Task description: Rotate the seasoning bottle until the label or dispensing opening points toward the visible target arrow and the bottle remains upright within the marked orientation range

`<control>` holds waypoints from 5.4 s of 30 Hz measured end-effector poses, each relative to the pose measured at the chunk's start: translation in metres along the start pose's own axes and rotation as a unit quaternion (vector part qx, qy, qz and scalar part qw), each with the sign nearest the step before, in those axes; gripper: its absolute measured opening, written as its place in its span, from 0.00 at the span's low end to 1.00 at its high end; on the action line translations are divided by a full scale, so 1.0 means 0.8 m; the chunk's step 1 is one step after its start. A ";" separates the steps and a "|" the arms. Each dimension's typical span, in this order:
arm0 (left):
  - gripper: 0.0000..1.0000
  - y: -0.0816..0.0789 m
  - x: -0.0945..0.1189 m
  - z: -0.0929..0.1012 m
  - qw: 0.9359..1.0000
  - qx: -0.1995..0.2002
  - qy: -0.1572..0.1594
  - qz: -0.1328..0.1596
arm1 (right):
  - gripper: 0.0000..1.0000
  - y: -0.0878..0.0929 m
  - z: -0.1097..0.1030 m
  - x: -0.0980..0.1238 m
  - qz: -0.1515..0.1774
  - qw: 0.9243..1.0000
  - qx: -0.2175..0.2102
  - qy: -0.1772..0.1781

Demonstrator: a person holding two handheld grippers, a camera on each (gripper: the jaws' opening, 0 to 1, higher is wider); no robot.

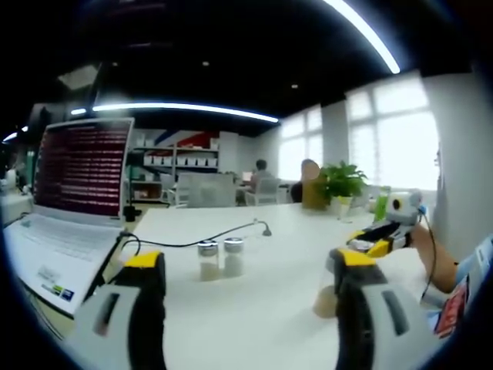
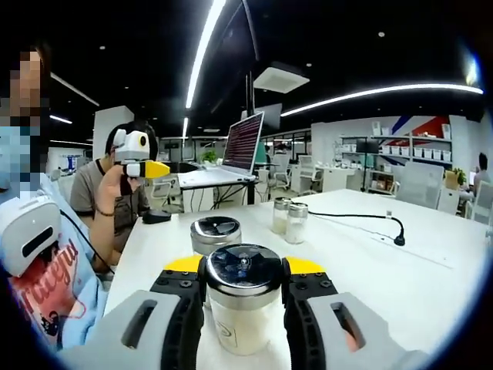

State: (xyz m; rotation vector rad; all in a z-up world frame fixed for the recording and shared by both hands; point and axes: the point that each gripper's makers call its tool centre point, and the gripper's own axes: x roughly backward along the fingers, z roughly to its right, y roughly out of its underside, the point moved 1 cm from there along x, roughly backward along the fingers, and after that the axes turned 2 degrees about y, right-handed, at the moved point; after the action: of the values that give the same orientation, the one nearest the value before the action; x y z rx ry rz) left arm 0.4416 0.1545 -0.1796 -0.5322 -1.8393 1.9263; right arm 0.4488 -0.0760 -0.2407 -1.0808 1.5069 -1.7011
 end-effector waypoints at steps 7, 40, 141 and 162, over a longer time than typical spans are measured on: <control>0.96 -0.001 0.001 -0.002 1.000 0.001 -0.001 0.001 | 0.38 0.001 -0.001 -0.001 0.000 1.000 -0.002 0.031; 0.96 -0.001 0.002 -0.004 1.000 0.002 -0.003 0.003 | 0.38 0.001 0.003 0.000 0.035 0.986 -0.009 0.160; 0.86 -0.019 -0.025 0.059 0.995 0.014 0.078 0.069 | 0.87 -0.037 0.065 0.261 0.070 0.920 -0.032 0.385; 0.86 -0.061 -0.050 0.054 0.992 -0.024 0.089 0.086 | 0.89 -0.047 0.059 0.280 0.077 0.911 -0.014 0.406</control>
State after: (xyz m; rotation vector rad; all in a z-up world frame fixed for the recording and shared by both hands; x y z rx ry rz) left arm 0.4534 0.0986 -0.1295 -0.8733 -1.7791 1.8777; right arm 0.3861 -0.2860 -0.1635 -0.2116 2.0301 -2.1379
